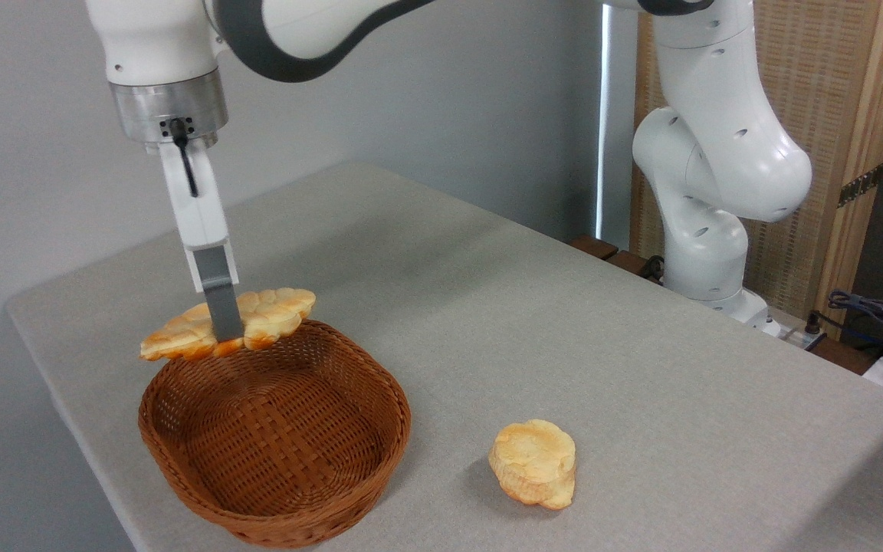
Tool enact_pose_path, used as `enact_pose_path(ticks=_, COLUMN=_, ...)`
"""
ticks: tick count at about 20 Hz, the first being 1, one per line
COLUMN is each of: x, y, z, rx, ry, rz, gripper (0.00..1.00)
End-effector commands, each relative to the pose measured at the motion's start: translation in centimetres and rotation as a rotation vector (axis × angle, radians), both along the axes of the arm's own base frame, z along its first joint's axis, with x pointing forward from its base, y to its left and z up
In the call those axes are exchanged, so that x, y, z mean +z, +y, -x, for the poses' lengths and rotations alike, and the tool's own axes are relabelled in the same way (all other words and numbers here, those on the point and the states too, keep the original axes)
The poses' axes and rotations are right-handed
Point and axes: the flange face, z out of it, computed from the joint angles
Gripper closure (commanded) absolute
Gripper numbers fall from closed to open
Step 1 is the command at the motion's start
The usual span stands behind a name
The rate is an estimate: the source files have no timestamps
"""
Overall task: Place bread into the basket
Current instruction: 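Lift the bread roll and carry it over the wicker basket, then lower the bread roll into the basket and open the gripper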
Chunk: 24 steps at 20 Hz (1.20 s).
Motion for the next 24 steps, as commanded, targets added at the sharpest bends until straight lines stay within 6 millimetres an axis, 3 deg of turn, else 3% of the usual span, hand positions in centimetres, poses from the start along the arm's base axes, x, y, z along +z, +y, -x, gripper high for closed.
enact_pose_path(ticks=1, x=-0.6, y=-1.8, z=-0.1, rx=-0.023, ry=0.011, rz=-0.053, gripper=0.52)
enact_pose_path(ticks=3, x=-1.4, y=-3.0, z=0.0, rx=-0.047, ry=0.025, rz=-0.051, gripper=0.52)
enact_pose_path(ticks=6, x=-1.7, y=-3.1, z=-0.1, rx=-0.052, ry=0.027, rz=-0.064, gripper=0.50)
enact_pose_path(ticks=11, x=-2.6, y=-2.8, z=-0.4, rx=-0.061, ry=0.030, rz=-0.111, gripper=0.29)
enact_pose_path(ticks=14, x=-3.3, y=-4.1, z=-0.1, rx=-0.084, ry=0.039, rz=-0.116, gripper=0.28)
enact_pose_path(ticks=16, x=-3.6, y=-4.1, z=0.0, rx=-0.085, ry=0.050, rz=-0.119, gripper=0.19)
enact_pose_path(ticks=21, x=-4.2, y=-4.8, z=0.4, rx=-0.086, ry=0.067, rz=-0.124, gripper=0.18)
enact_pose_path(ticks=24, x=-4.0, y=-4.7, z=0.4, rx=-0.086, ry=0.063, rz=-0.125, gripper=0.02)
